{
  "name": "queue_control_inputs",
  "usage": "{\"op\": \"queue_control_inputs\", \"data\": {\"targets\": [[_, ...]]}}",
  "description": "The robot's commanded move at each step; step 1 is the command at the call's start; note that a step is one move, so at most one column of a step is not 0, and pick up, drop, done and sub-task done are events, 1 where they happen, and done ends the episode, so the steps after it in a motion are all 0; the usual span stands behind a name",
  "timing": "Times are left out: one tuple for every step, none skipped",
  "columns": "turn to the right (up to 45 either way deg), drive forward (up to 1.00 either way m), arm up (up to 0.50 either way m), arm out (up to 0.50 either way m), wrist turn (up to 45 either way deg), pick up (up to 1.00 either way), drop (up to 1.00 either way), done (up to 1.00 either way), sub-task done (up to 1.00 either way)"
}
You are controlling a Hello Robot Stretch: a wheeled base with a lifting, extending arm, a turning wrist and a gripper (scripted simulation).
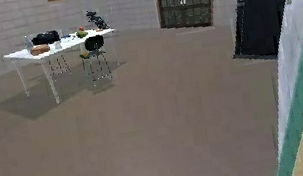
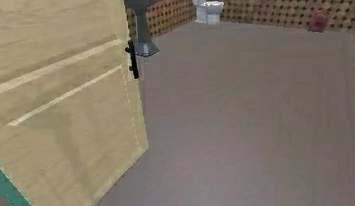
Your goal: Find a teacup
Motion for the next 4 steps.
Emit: {"op": "queue_control_inputs", "data": {"targets": [[0.0, 1.0, 0.0, 0.0, 0.0, 0.0, 0.0, 0.0, 0.0], [0.0, 1.0, 0.0, 0.0, 0.0, 0.0, 0.0, 0.0, 0.0], [0.0, 1.0, 0.0, 0.0, 0.0, 0.0, 0.0, 0.0, 0.0], [0.0, 0.5, 0.0, 0.0, 0.0, 0.0, 0.0, 0.0, 0.0]]}}
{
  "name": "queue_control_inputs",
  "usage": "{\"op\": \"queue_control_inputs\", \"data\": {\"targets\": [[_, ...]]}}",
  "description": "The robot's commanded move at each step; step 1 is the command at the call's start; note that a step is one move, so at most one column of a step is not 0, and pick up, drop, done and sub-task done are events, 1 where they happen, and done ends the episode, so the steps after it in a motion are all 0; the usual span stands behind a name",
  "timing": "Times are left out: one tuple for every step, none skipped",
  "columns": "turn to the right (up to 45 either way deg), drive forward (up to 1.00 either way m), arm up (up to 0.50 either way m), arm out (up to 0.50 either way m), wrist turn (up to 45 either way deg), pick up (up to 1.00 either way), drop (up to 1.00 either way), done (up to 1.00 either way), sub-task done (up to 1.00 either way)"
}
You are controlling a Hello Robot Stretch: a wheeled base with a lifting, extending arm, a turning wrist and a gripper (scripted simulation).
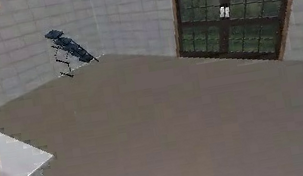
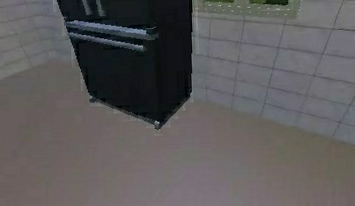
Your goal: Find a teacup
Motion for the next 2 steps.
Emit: {"op": "queue_control_inputs", "data": {"targets": [[-3.0, 0.0, 0.0, 0.0, 0.0, 0.0, 0.0, 0.0, 0.0], [0.0, 0.35, 0.0, 0.0, 0.0, 0.0, 0.0, 0.0, 0.0]]}}
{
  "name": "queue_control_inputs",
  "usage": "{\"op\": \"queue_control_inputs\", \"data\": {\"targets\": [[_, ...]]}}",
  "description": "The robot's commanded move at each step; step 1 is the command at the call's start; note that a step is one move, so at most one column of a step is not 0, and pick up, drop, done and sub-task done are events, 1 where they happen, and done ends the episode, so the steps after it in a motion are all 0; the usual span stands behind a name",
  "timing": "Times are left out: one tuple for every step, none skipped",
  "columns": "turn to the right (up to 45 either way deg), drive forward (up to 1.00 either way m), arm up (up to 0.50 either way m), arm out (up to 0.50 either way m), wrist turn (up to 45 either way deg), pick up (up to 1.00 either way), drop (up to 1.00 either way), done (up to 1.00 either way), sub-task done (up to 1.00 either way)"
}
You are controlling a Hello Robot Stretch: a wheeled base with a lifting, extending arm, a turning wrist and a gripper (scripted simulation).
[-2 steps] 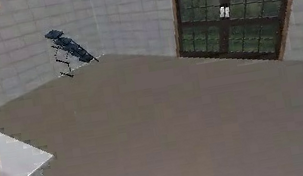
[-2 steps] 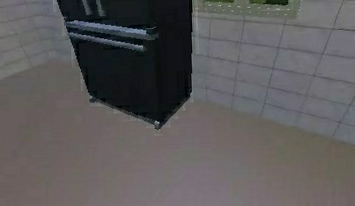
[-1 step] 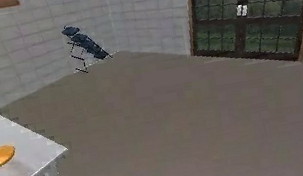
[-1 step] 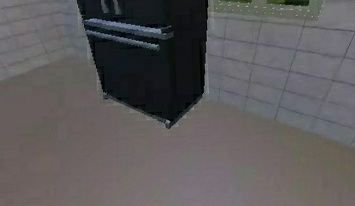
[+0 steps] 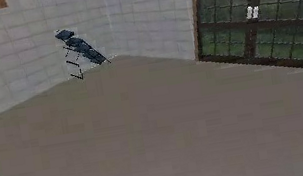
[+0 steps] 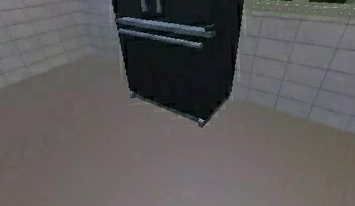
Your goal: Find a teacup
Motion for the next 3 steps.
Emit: {"op": "queue_control_inputs", "data": {"targets": [[-45.0, 0.0, 0.0, 0.0, 0.0, 0.0, 0.0, 0.0, 0.0], [-30.0, 0.0, 0.0, 0.0, 0.0, 0.0, 0.0, 0.0, 0.0], [0.0, 1.0, 0.0, 0.0, 0.0, 0.0, 0.0, 0.0, 0.0]]}}
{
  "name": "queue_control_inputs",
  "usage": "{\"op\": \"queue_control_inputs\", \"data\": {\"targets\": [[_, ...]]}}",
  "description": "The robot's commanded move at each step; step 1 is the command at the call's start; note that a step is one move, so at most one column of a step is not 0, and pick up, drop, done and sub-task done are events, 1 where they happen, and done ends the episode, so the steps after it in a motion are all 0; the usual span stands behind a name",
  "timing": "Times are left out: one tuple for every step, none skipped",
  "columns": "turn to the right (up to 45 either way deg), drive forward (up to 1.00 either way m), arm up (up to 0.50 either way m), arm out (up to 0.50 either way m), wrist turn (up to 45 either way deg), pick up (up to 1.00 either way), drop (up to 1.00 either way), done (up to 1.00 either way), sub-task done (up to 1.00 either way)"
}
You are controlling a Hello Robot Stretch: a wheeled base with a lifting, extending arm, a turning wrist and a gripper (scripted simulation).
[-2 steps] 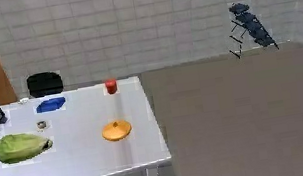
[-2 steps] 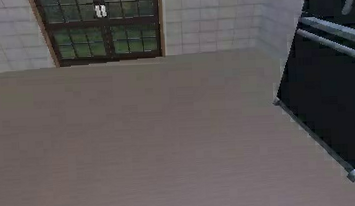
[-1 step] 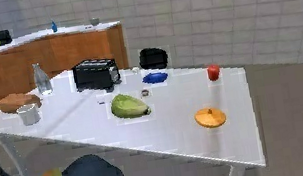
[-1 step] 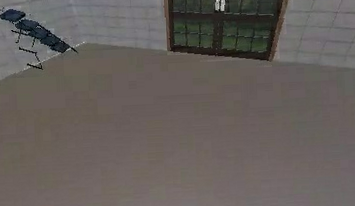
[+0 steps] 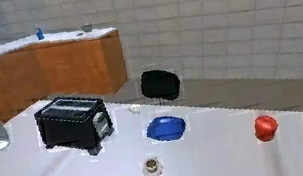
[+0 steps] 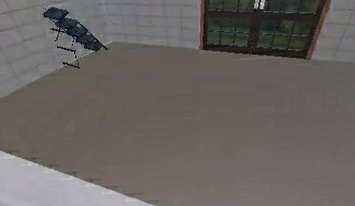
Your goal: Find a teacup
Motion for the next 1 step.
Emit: {"op": "queue_control_inputs", "data": {"targets": [[0.0, 0.0, 0.0, 0.0, 0.0, 0.0, 0.0, 1.0, 0.0]]}}
